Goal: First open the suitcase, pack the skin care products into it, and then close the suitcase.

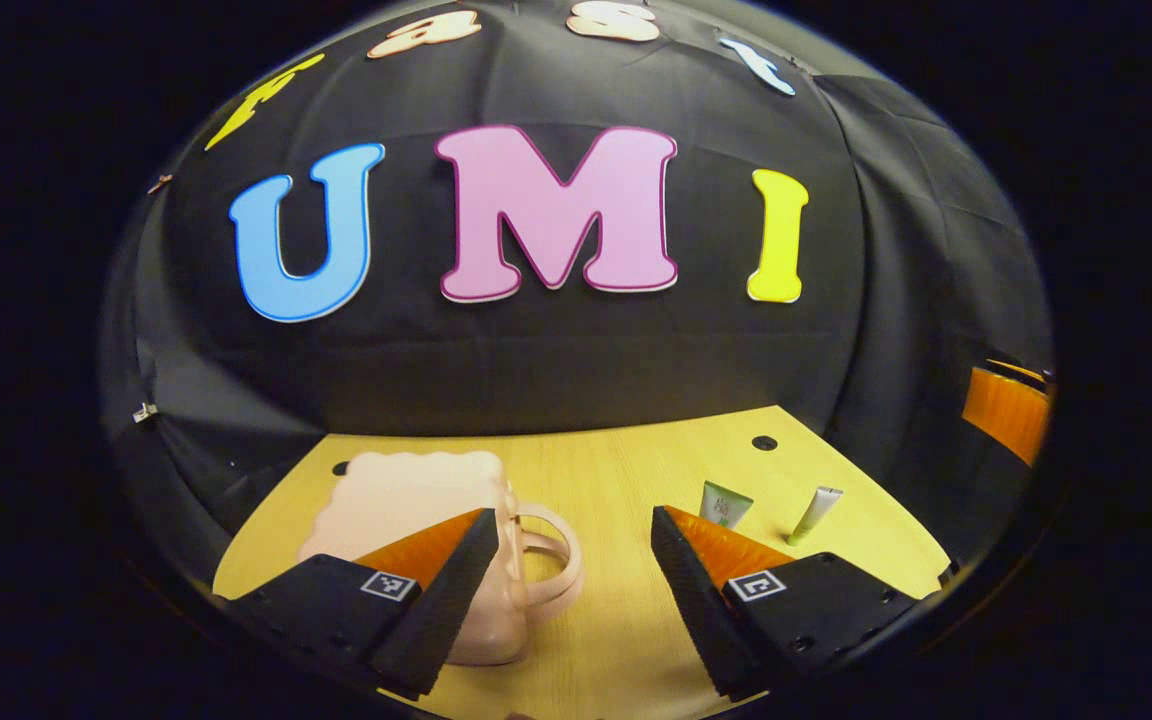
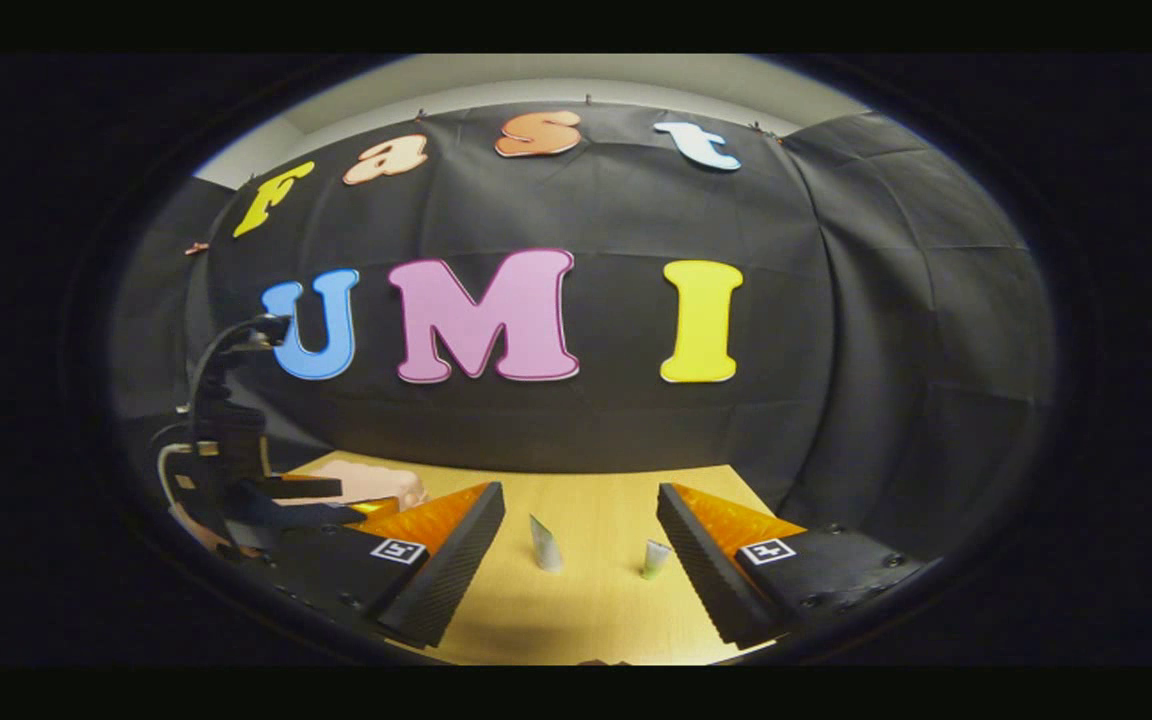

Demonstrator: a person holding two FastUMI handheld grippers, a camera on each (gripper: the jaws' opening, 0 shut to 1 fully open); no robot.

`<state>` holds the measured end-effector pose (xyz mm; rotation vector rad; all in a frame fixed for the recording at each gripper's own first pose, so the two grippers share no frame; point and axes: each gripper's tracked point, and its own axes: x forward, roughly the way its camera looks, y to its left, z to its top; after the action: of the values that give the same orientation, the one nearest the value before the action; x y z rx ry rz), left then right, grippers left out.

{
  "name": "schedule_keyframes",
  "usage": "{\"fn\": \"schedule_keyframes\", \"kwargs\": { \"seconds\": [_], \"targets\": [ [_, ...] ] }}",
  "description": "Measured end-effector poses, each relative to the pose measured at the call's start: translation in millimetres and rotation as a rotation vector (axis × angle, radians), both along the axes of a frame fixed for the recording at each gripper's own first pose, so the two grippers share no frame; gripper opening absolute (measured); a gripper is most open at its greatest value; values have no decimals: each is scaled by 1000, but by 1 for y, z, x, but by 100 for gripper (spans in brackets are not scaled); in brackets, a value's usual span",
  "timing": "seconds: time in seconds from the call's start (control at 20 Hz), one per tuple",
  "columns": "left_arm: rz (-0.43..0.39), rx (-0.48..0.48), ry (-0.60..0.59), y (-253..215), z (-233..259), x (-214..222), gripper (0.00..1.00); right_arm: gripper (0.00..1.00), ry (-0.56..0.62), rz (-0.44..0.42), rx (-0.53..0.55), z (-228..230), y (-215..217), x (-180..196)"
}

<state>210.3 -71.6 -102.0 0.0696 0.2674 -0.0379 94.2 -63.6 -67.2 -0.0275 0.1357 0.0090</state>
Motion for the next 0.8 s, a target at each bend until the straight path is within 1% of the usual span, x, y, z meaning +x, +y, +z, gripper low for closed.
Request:
{"fn": "schedule_keyframes", "kwargs": {
  "seconds": [0.25,0.35,0.4,0.45,0.5,0.55,0.6,0.65,0.7,0.75,0.8],
  "targets": [
    [31,35,165,-10,-71,64,97,98,63,-20,1,-34,-19,14],
    [81,101,227,-1,-95,84,97,98,78,-19,11,-41,-20,18],
    [101,128,255,4,-106,89,98,100,91,-7,24,-46,-18,20],
    [114,142,271,4,-114,95,98,100,106,-1,32,-51,-18,22],
    [126,155,283,5,-122,103,97,97,120,-2,38,-56,-21,24],
    [141,172,299,8,-129,107,95,97,130,-6,45,-59,-24,25],
    [153,180,318,9,-137,110,92,97,135,-9,52,-60,-28,27],
    [165,176,339,10,-145,112,83,98,140,-10,58,-62,-29,28],
    [194,184,358,16,-150,112,75,97,145,-10,59,-64,-31,29],
    [223,207,363,25,-151,112,56,97,150,-6,59,-65,-33,29],
    [237,209,363,32,-150,112,51,96,157,-2,60,-68,-34,28]
  ]
}}
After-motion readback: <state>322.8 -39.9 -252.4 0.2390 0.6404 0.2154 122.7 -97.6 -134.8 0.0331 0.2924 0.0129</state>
